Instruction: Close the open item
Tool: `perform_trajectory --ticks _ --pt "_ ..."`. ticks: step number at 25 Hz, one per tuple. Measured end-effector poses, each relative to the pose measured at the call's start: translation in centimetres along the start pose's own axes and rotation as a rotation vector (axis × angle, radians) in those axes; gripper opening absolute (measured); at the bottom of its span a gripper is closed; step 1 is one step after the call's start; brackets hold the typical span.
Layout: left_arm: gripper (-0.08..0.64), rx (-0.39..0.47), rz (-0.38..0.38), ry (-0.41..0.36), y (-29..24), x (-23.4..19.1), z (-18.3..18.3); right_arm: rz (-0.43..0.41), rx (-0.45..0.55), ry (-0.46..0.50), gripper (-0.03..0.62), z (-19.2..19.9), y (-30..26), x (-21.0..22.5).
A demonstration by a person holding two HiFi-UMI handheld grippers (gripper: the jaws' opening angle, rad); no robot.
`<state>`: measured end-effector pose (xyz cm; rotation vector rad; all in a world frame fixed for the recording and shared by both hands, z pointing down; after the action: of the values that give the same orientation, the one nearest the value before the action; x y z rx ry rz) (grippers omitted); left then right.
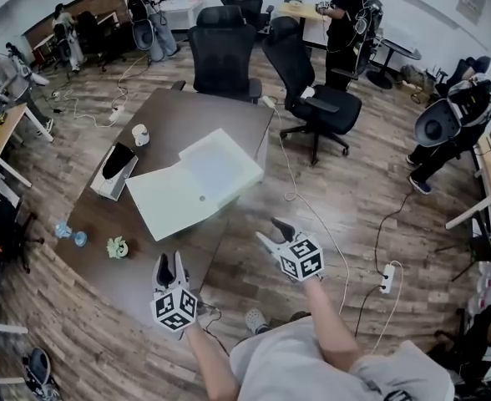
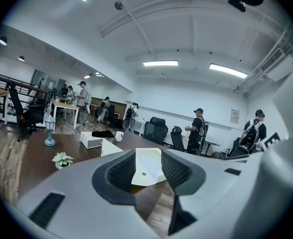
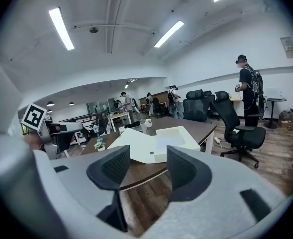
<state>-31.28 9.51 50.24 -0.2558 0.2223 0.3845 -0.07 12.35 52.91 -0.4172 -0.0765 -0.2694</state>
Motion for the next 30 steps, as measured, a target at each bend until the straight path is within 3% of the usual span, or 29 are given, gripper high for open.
perform_trajectory --ticks 6,15,24,30 --pt "0.156 -0.003 -0.008 -0.014 -1.2 -2.6 -0.7 -0.025 -0.017 0.023 0.235 0.0 -3.4 -1.9" --pt "0.156 0.039 -0.019 -0.002 -3.9 -3.9 -1.9 -0.070 -0.022 0.059 0.230 -1.6 -7.7 -0.8" --pt "0.156 0.063 -0.095 -0.010 -8.8 -3.9 -6.0 -0.141 -0.012 0.056 0.230 -6.9 -14.2 2.9" --pt "0.156 0.030 -0.160 -0.007 -11.6 -4.3 -5.5 -0.187 -0.035 0.035 0.230 -7.7 -18.9 6.2"
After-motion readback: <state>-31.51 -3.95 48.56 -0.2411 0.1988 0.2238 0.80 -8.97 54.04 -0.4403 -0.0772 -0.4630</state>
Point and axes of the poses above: the fingertips, and each gripper's own axes: y backward along the fingers, x to its right, z out of its underside, the point moved 6 cm from there along y, backward along the fingers, and after that the axes turned 4 degrees about z, right-handed, at the moved point
